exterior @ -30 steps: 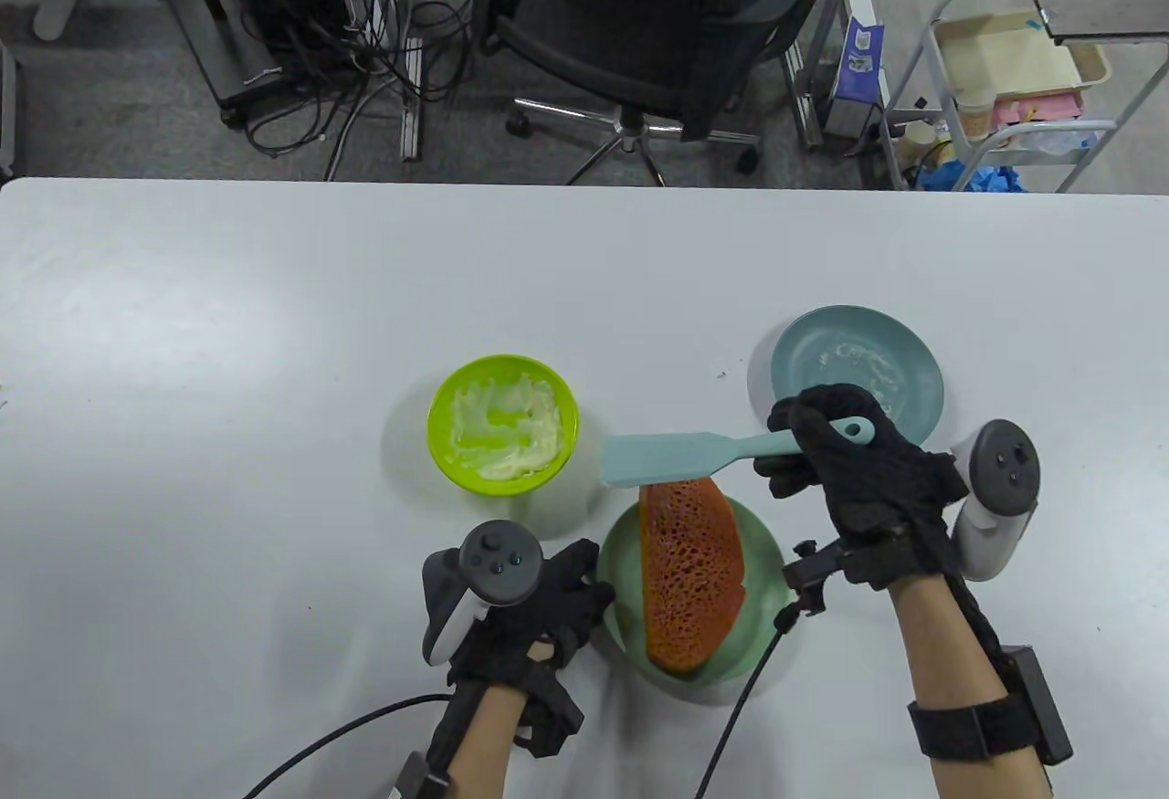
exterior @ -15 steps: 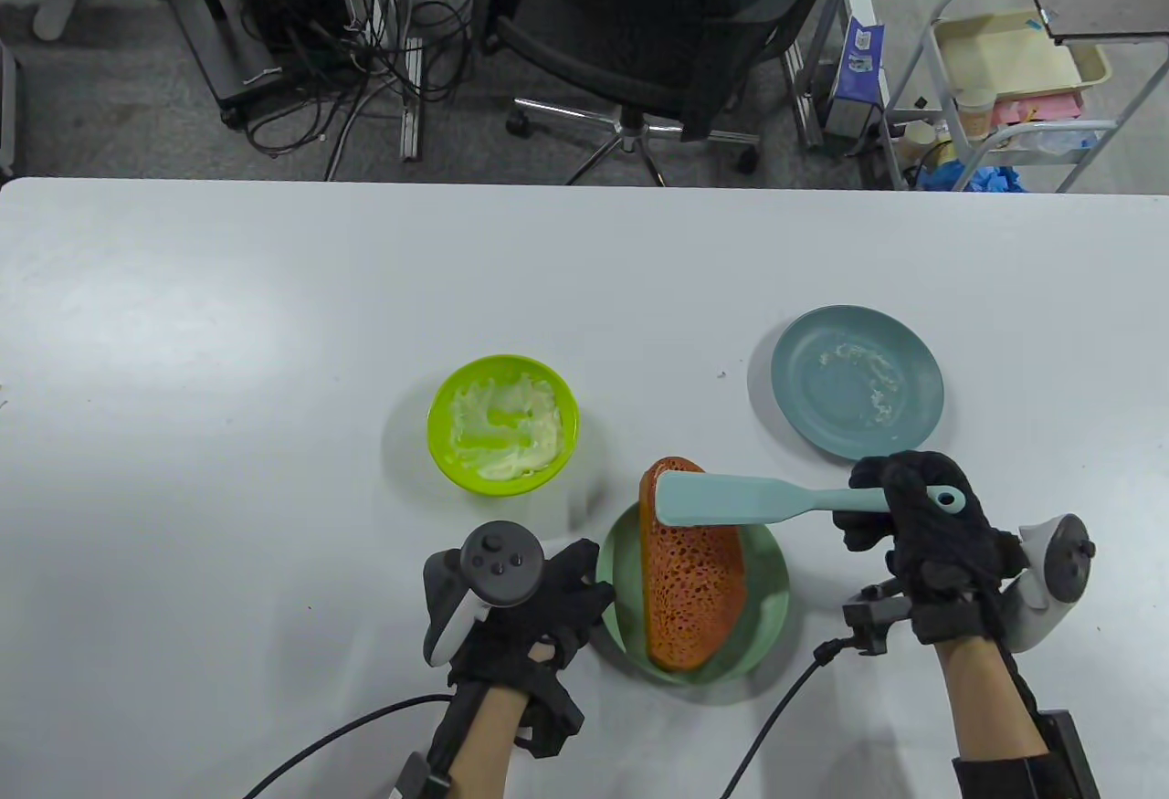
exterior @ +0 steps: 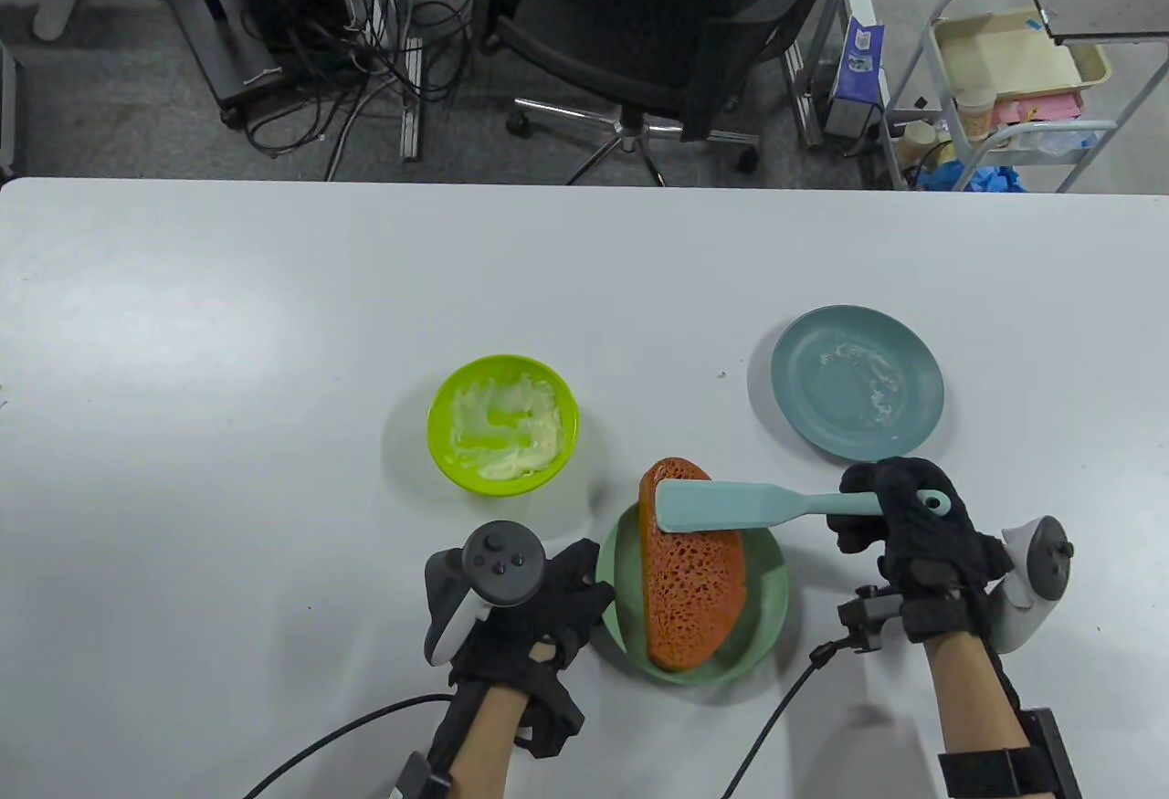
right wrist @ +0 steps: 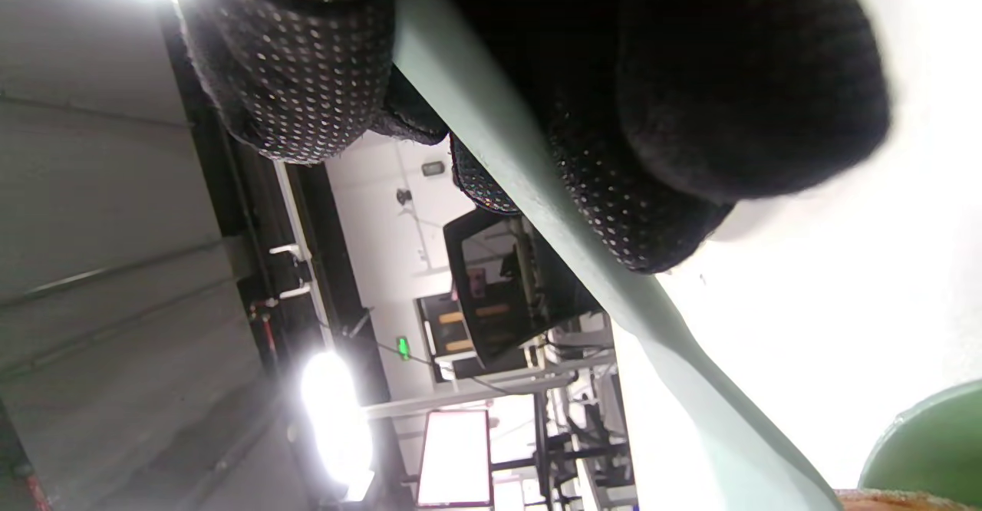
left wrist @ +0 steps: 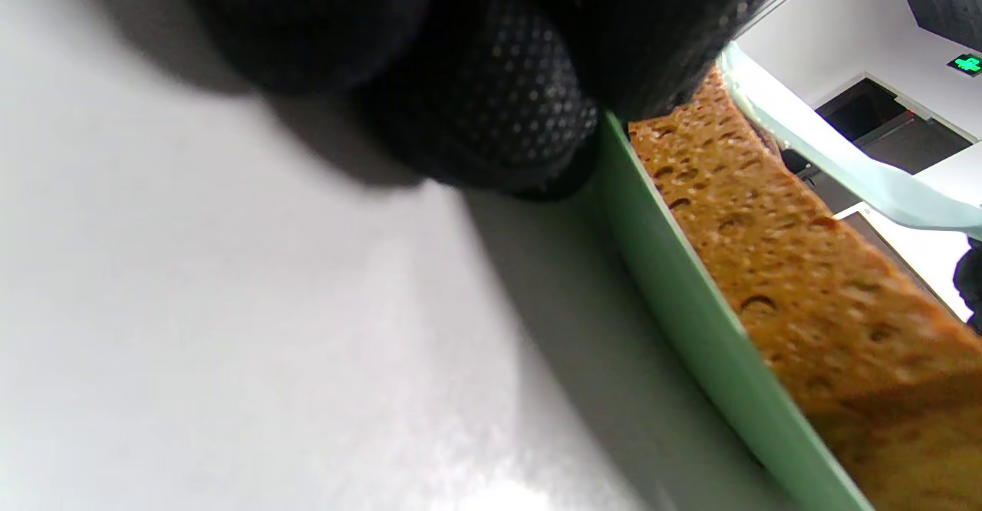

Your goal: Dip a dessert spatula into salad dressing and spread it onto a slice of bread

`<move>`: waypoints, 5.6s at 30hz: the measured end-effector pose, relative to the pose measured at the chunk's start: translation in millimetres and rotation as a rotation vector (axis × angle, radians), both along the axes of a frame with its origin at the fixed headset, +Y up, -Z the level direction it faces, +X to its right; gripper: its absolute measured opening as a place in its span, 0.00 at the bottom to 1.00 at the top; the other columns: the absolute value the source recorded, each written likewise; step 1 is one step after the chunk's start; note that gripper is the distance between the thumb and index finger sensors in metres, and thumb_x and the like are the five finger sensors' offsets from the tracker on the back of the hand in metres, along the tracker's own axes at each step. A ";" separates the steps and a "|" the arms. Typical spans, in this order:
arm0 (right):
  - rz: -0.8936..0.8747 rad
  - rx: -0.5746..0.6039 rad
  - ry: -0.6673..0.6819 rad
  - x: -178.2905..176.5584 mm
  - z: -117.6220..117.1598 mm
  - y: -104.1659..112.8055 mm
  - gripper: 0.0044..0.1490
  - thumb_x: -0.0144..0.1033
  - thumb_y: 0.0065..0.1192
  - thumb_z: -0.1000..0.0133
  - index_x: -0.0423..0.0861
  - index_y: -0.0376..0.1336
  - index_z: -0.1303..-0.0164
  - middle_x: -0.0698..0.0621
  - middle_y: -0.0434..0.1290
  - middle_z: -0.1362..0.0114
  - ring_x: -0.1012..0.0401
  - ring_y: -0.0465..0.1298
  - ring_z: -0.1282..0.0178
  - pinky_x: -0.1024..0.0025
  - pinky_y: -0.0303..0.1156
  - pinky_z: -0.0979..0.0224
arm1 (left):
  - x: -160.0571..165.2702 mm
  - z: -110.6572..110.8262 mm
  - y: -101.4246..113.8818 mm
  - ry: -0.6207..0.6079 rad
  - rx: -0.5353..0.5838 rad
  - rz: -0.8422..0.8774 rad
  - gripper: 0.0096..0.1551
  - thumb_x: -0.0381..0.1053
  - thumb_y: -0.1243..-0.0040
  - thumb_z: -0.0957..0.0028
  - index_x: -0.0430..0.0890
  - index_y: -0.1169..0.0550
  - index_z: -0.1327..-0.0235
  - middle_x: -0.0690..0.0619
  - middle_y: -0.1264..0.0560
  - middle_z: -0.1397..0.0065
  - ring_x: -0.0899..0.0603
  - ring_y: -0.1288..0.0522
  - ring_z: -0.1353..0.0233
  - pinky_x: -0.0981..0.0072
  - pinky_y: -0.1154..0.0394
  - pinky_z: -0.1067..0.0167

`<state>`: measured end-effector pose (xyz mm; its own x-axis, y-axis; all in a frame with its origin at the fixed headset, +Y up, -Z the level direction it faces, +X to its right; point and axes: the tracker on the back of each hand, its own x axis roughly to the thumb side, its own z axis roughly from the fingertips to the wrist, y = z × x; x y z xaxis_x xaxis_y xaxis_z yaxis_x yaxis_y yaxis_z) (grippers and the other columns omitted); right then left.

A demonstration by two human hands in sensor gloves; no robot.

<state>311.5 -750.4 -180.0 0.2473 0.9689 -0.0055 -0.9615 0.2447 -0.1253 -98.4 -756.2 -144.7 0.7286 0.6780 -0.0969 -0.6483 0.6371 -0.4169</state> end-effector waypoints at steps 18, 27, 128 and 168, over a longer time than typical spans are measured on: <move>-0.027 -0.003 -0.092 35.9 5.4 -2.7 0.23 0.49 0.65 0.47 0.47 0.70 0.50 0.39 0.78 0.44 0.40 0.81 0.61 0.56 0.81 0.61 | 0.3 -0.2 0.0 0.001 -0.001 0.003 0.32 0.54 0.33 0.44 0.44 0.28 0.29 0.54 0.15 0.51 0.52 0.14 0.61 0.67 0.17 0.64; -0.019 0.010 -0.065 25.3 2.8 -4.9 0.24 0.50 0.66 0.49 0.47 0.71 0.50 0.39 0.79 0.46 0.41 0.82 0.63 0.58 0.83 0.63 | 0.5 -0.8 0.1 -0.003 -0.001 0.006 0.32 0.53 0.34 0.44 0.44 0.28 0.28 0.53 0.15 0.50 0.51 0.14 0.61 0.67 0.17 0.64; 0.011 -0.009 0.049 -9.7 11.7 -3.1 0.27 0.52 0.64 0.48 0.43 0.70 0.50 0.36 0.78 0.47 0.40 0.83 0.64 0.56 0.84 0.65 | 1.0 0.3 -0.4 0.002 0.001 -0.005 0.32 0.54 0.34 0.43 0.45 0.28 0.28 0.54 0.16 0.51 0.52 0.14 0.61 0.67 0.17 0.63; 0.109 0.102 -0.040 7.1 19.5 11.8 0.28 0.54 0.69 0.50 0.44 0.70 0.51 0.37 0.79 0.49 0.43 0.84 0.66 0.59 0.84 0.67 | 0.9 0.3 -0.6 0.002 -0.003 0.000 0.32 0.54 0.34 0.43 0.46 0.28 0.28 0.54 0.16 0.50 0.52 0.14 0.60 0.67 0.17 0.63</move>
